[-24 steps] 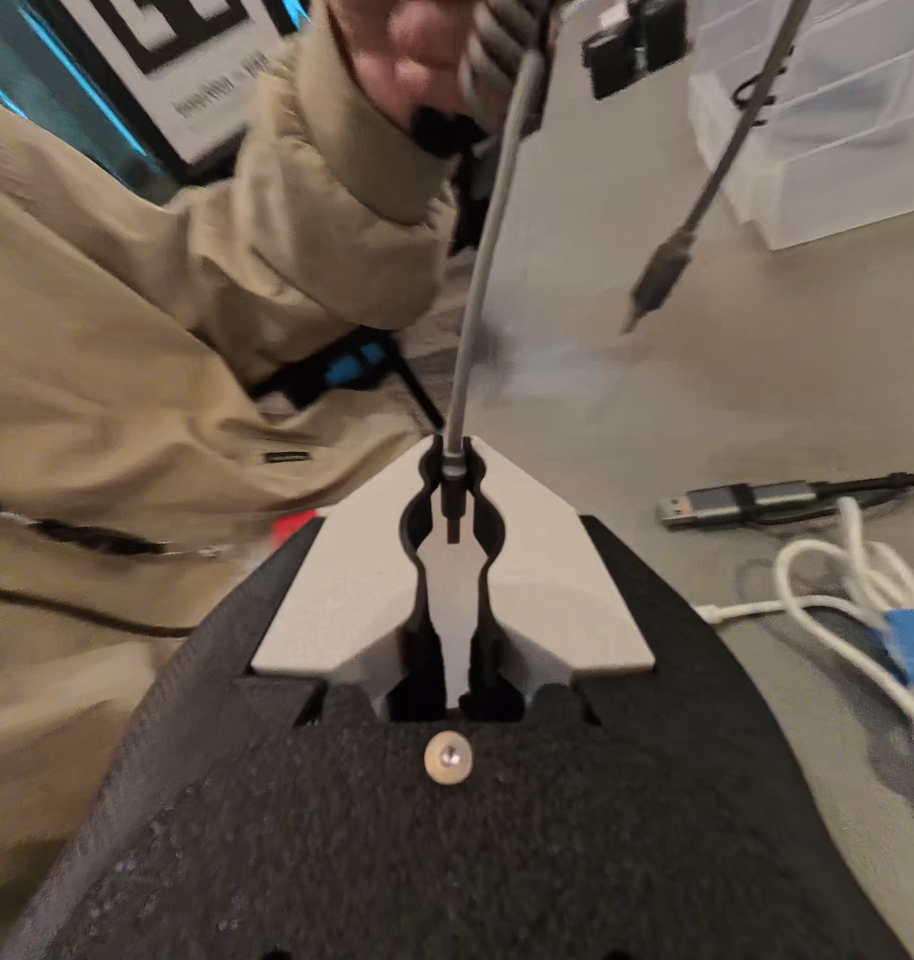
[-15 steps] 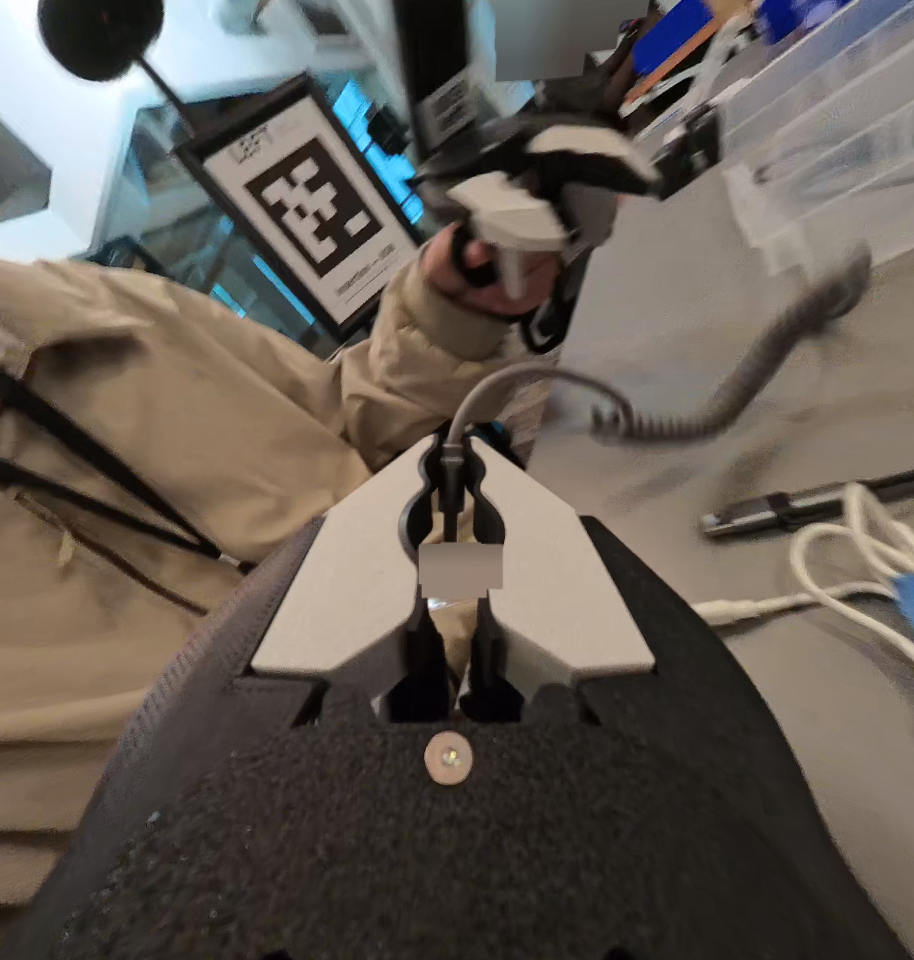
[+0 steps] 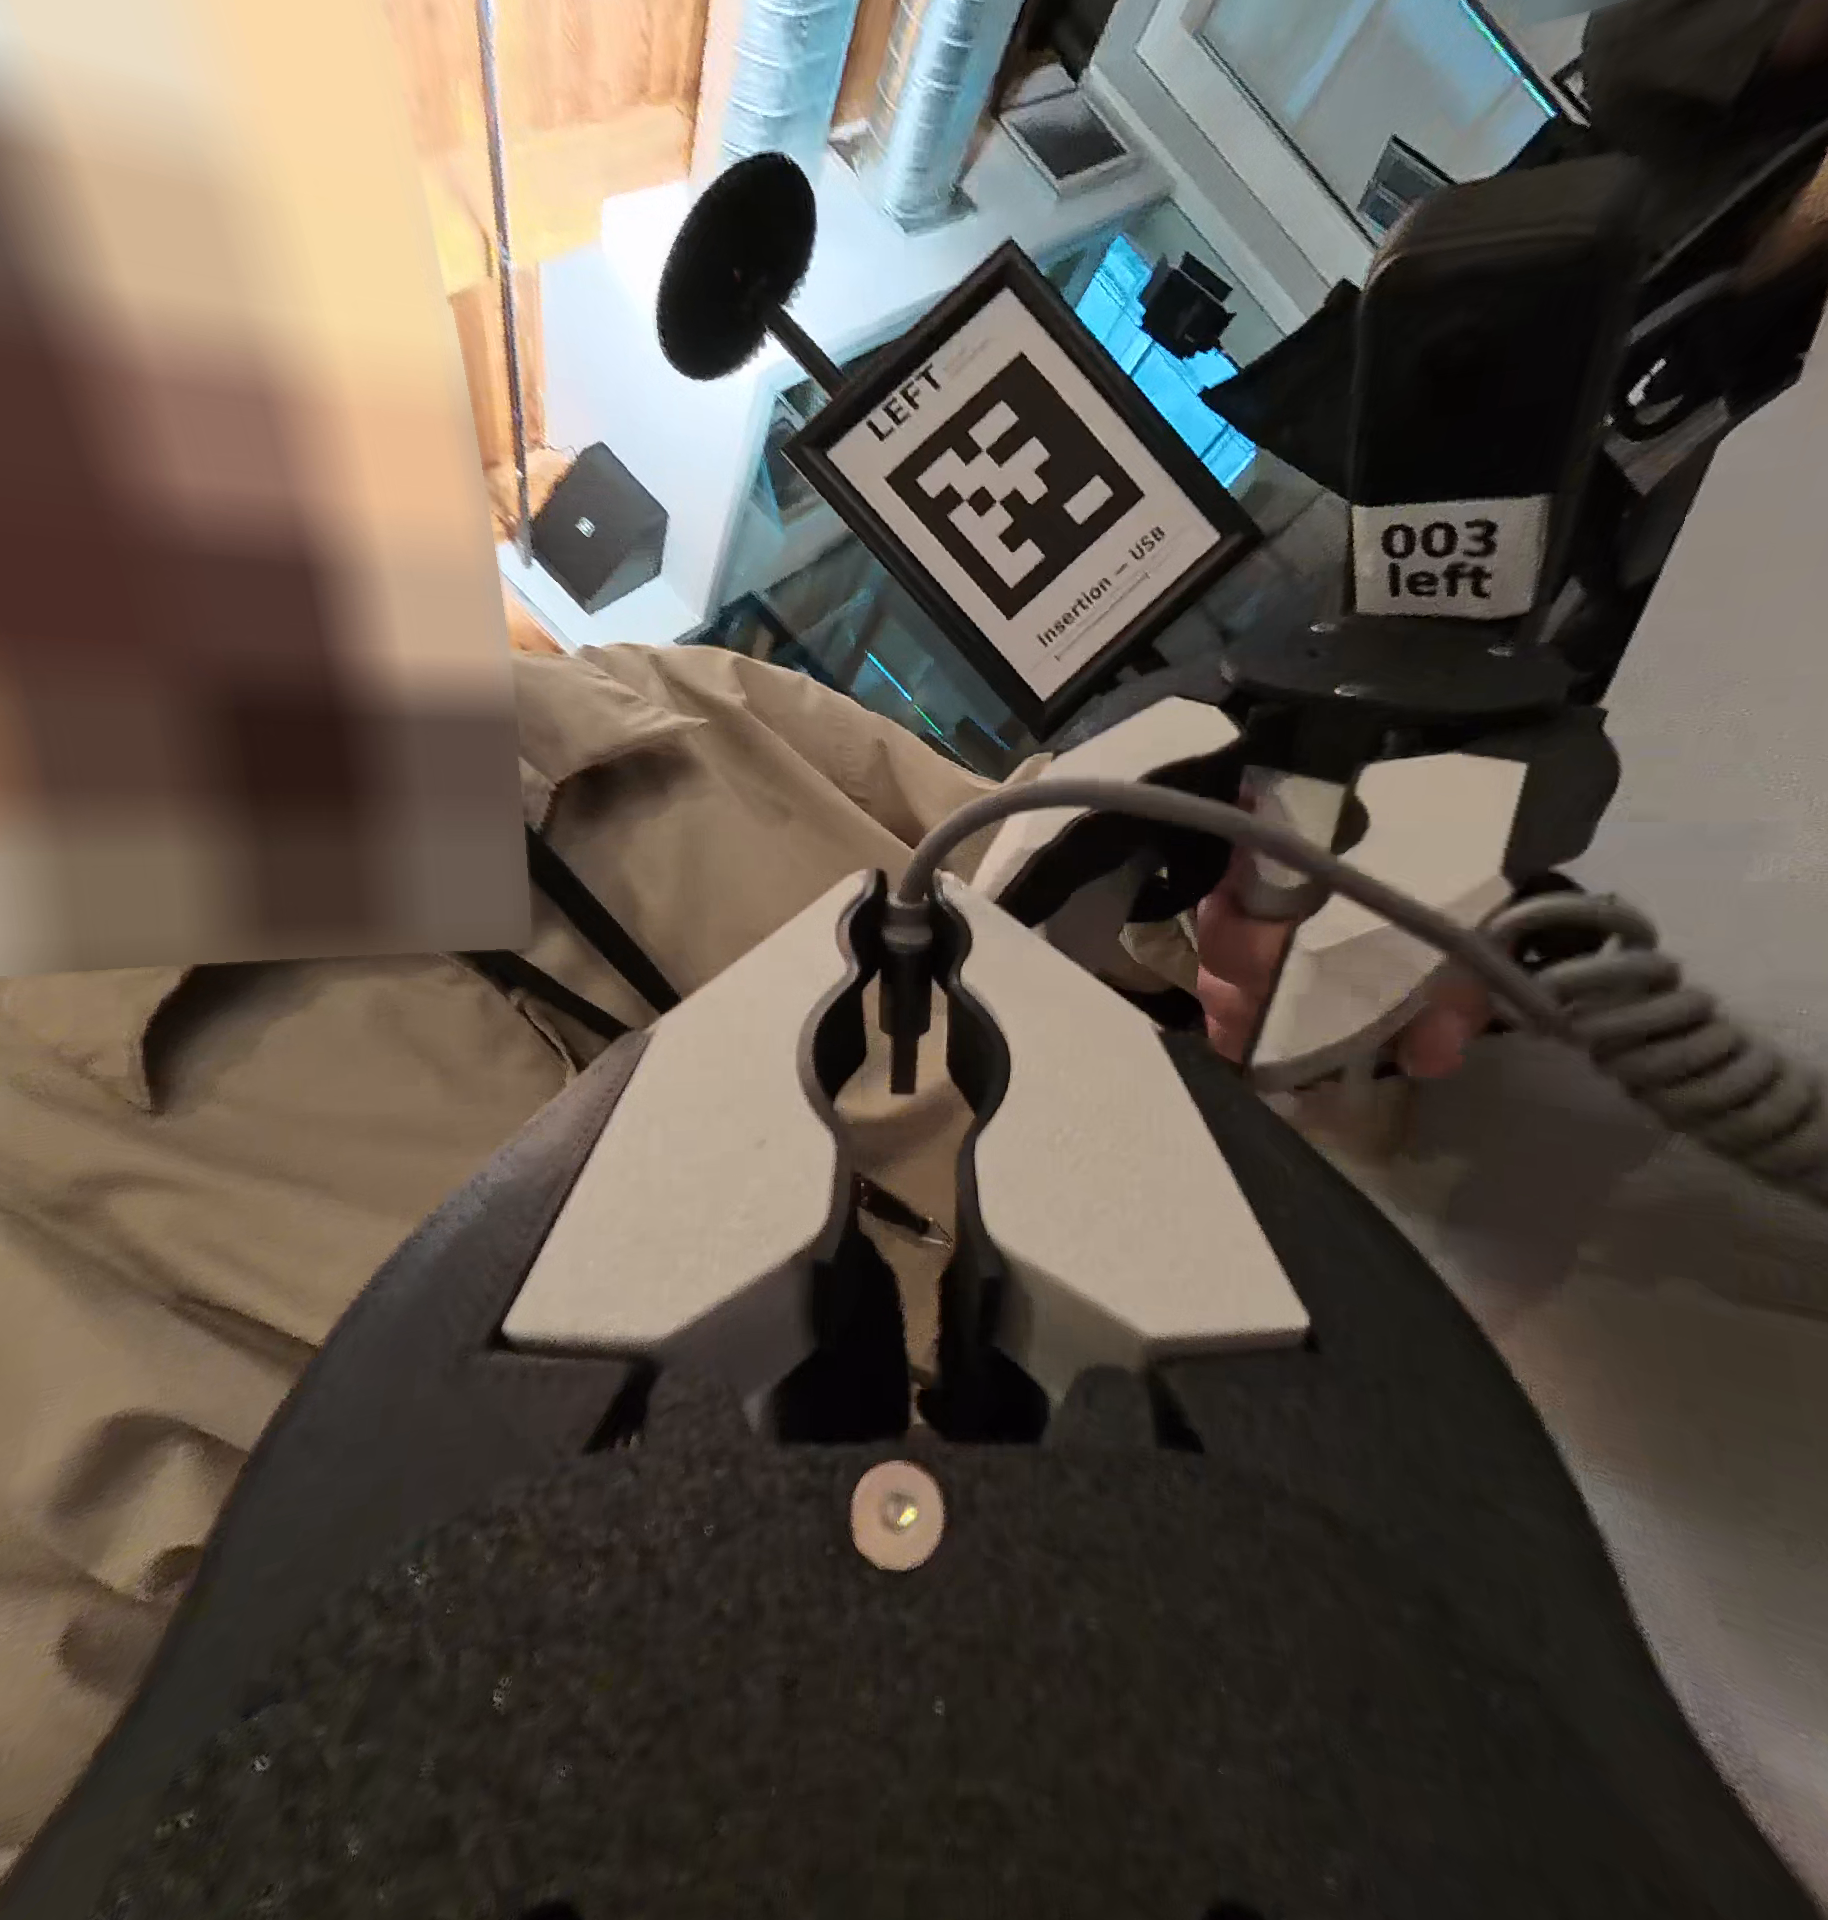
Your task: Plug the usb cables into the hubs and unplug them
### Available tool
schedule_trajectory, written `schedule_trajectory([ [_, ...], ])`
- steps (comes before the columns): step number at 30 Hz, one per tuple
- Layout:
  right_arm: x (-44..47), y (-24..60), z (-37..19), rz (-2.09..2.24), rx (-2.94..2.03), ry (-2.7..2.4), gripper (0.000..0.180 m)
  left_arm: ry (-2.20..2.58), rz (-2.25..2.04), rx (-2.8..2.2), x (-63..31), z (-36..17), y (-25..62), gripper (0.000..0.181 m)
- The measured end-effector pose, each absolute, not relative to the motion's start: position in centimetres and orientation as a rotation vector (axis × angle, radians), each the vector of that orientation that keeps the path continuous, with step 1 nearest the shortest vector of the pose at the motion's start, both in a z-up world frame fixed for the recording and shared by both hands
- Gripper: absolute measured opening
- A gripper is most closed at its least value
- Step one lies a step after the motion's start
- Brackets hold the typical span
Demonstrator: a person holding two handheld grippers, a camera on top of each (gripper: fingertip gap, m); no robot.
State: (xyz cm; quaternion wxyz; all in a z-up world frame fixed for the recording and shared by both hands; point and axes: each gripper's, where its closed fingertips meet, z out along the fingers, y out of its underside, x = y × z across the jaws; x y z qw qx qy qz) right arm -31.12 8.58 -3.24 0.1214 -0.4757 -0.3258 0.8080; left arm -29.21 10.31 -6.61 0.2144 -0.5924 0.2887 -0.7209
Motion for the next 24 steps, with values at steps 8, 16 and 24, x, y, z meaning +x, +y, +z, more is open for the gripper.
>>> schedule_trajectory([
  [8,-29.6,8.1,-3.7,2.300,-1.424,-1.048,0.006,0.786,-2.117,-1.518,-30.2,-4.7,9.8,0.048],
  [16,-32.8,5.7,-7.0,2.267,-1.608,-1.208,0.007,0.901,-2.136,-1.531,-29.3,-5.3,8.3,0.004],
  [24,-31.9,12.3,-7.8,1.770,-1.684,-0.953,0.041,0.436,-2.055,-1.567,-33.1,-5.2,15.2,0.003],
])
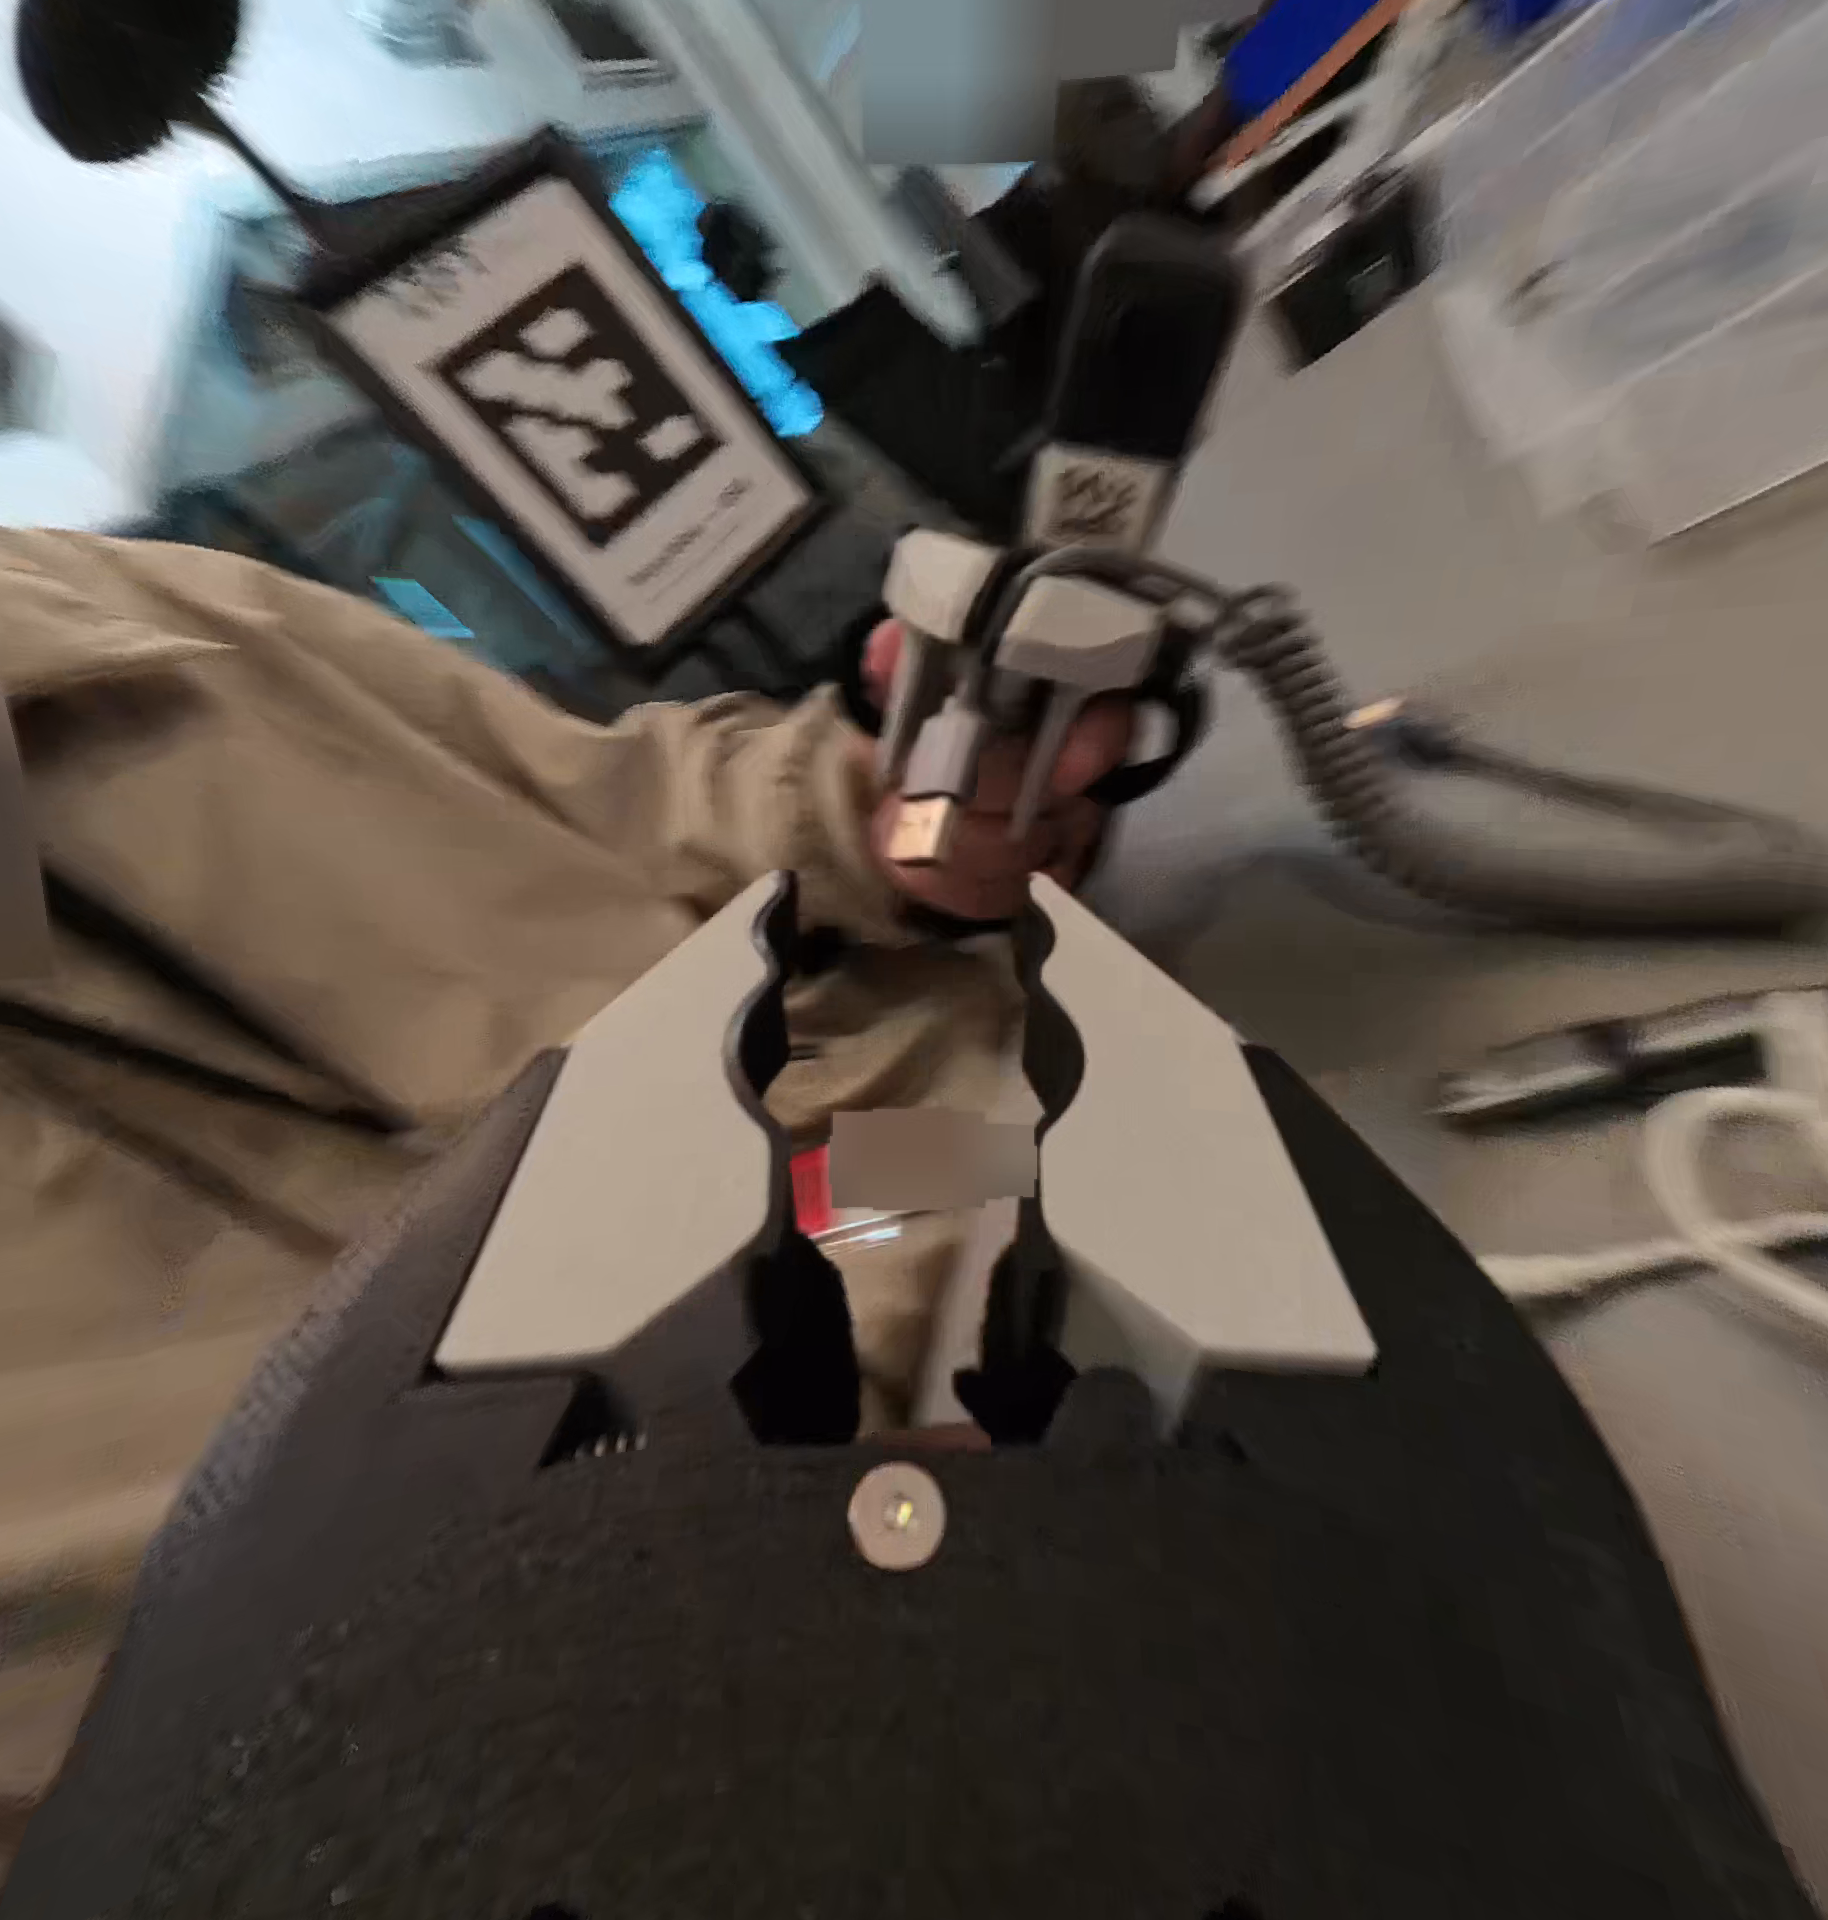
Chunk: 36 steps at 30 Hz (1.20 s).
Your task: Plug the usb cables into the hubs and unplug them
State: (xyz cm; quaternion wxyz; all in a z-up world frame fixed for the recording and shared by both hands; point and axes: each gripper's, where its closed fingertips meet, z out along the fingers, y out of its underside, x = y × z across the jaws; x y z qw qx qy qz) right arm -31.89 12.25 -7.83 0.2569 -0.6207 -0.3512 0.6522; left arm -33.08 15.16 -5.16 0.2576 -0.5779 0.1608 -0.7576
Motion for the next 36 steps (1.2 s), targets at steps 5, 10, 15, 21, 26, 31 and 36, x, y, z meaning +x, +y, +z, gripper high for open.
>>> schedule_trajectory([
  [5,-32.3,16.0,-7.6,1.077,-1.608,-0.931,0.051,0.254,-2.031,-1.530,-34.7,-5.1,17.4,0.003],
  [10,-33.9,16.4,-7.5,0.949,-1.616,-0.871,0.046,0.176,-2.058,-1.514,-35.0,-5.2,18.0,0.003],
  [15,-34.0,16.2,-7.5,0.943,-1.608,-0.890,0.012,0.207,-2.062,-1.518,-34.5,-5.1,17.6,0.003],
  [21,-33.3,15.0,-6.2,1.304,-1.590,-0.836,0.011,0.571,-1.881,-1.523,-33.9,-4.6,15.5,0.013],
  [26,-33.0,13.9,-6.1,1.590,-1.604,-0.841,0.011,0.925,-1.595,-1.575,-33.1,-6.4,13.5,0.028],
  [31,-33.5,12.8,-7.0,1.552,-1.626,-0.947,0.011,0.939,-1.639,-1.586,-32.8,-6.6,13.0,0.028],
  [36,-33.9,12.8,-7.5,1.551,-1.655,-0.953,0.011,0.968,-1.630,-1.592,-32.7,-6.8,12.7,0.021],
])
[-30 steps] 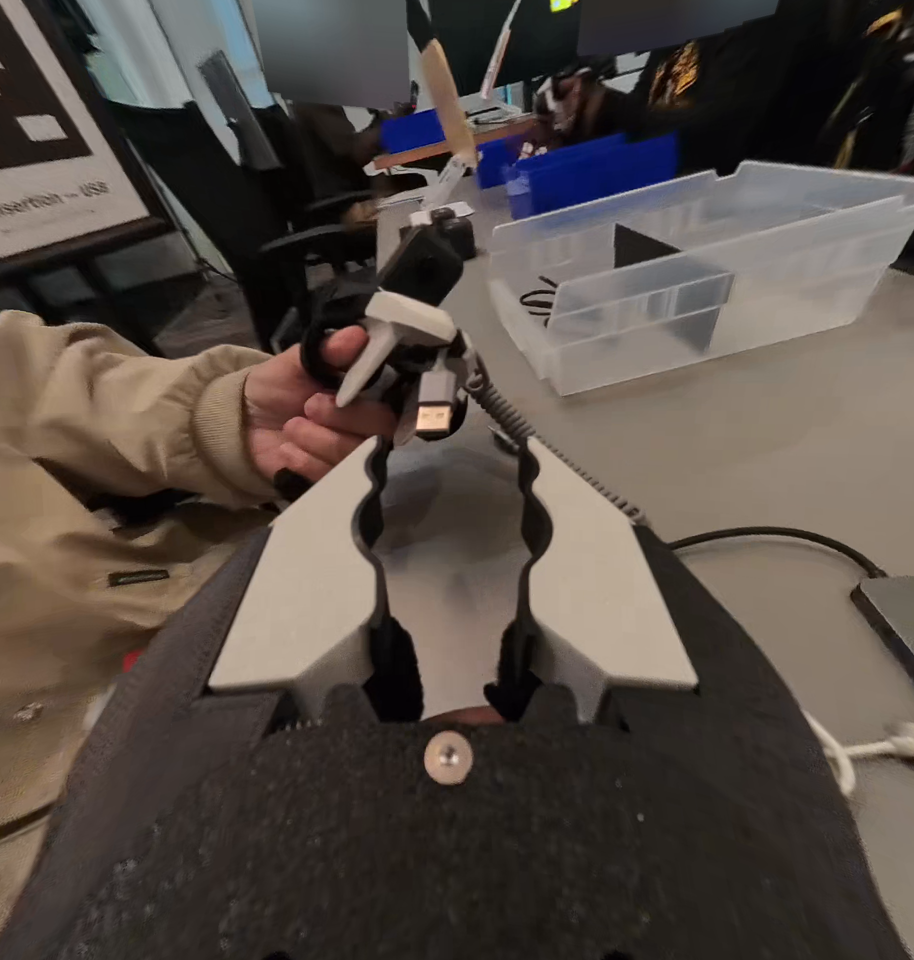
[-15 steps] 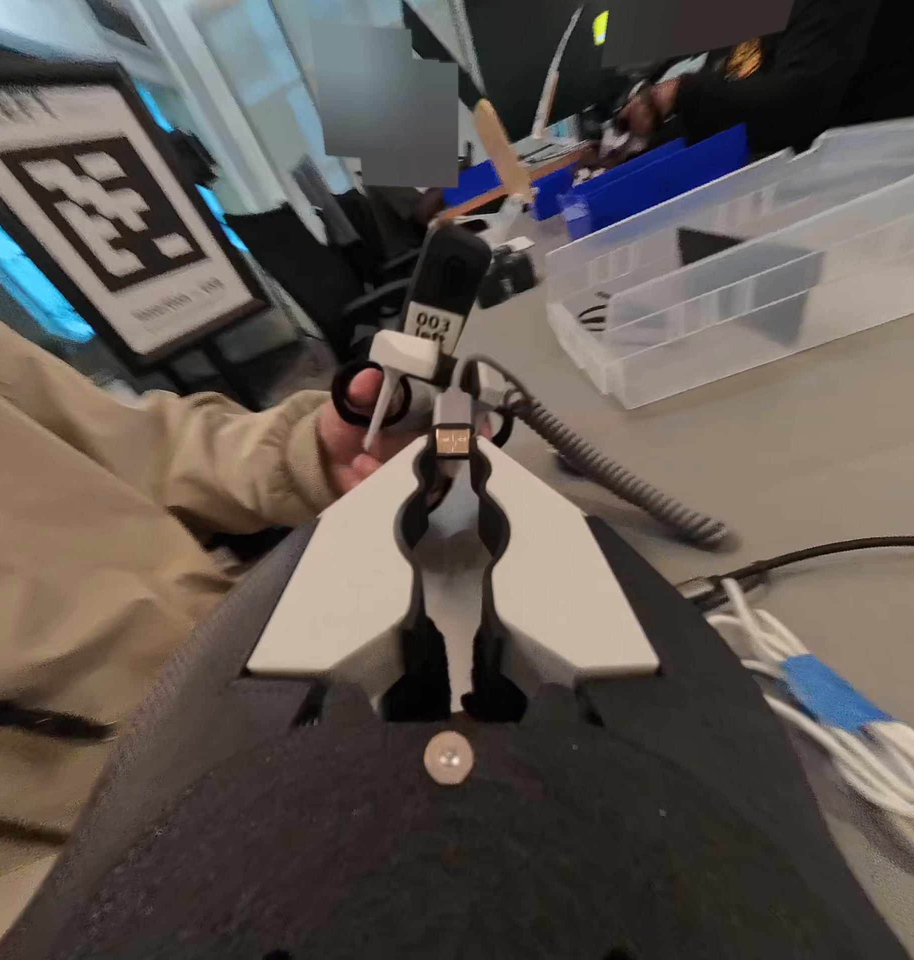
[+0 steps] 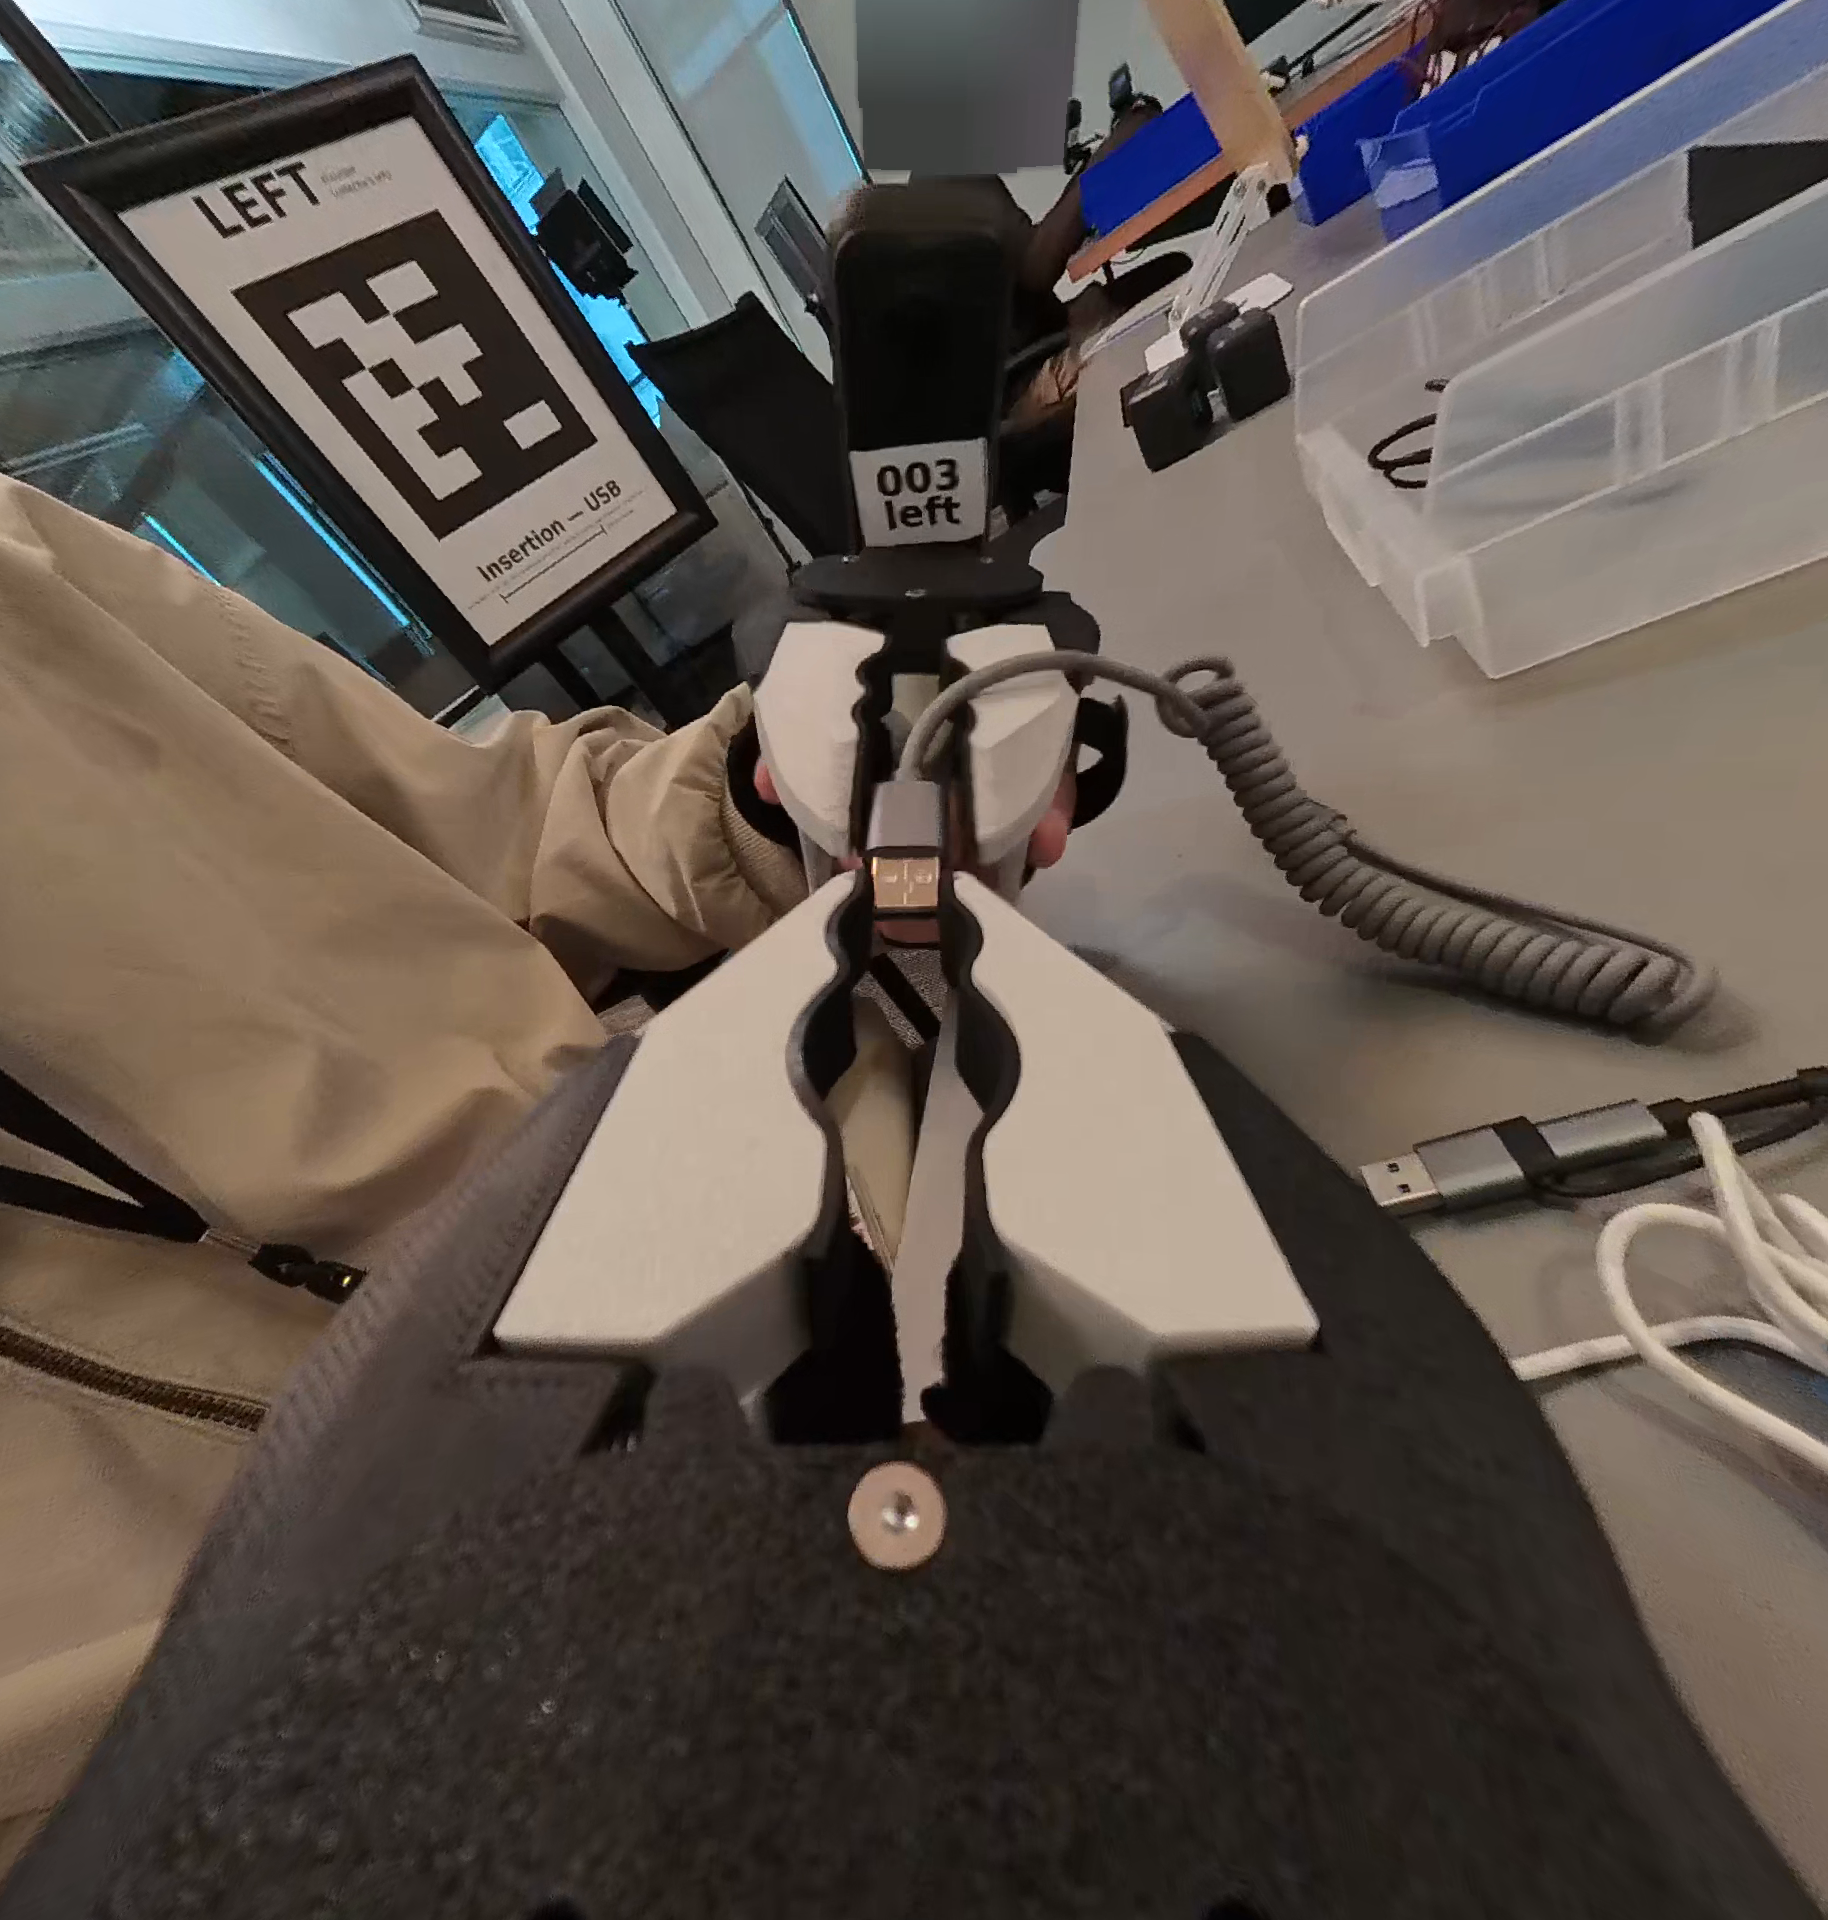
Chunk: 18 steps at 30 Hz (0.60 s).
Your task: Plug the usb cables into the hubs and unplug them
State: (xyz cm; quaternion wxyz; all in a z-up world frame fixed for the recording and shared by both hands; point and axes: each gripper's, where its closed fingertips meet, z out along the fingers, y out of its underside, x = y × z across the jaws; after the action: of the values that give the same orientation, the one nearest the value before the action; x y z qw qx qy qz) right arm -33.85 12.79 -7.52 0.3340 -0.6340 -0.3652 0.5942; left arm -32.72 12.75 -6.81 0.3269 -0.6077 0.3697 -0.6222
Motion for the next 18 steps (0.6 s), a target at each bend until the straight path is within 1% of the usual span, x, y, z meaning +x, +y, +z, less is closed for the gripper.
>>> schedule_trajectory([
  [1,-33.9,12.8,-7.6,1.556,-1.659,-0.951,0.011,0.978,-1.622,-1.590,-32.7,-6.8,12.6,0.016],
  [7,-33.8,13.1,-8.0,1.557,-1.680,-0.937,0.012,1.004,-1.490,-1.591,-32.8,-7.2,13.0,0.016],
  [9,-32.8,13.9,-8.0,1.524,-1.687,-0.927,0.023,0.967,-1.413,-1.597,-33.2,-7.1,13.9,0.017],
  [11,-30.6,16.5,-8.4,1.358,-1.731,-0.851,0.034,0.890,-1.358,-1.615,-34.1,-6.9,15.3,0.017],
  [13,-27.0,20.5,-9.6,1.057,-1.807,-0.745,0.040,0.822,-1.301,-1.645,-35.0,-7.2,16.6,0.017],
  [15,-23.3,23.4,-11.1,0.791,-1.884,-0.678,0.041,0.769,-1.275,-1.667,-35.6,-7.3,17.4,0.017],
  [18,-19.8,25.8,-13.2,0.616,-1.990,-0.522,0.041,0.756,-1.297,-1.671,-35.6,-7.3,17.5,0.017],
])
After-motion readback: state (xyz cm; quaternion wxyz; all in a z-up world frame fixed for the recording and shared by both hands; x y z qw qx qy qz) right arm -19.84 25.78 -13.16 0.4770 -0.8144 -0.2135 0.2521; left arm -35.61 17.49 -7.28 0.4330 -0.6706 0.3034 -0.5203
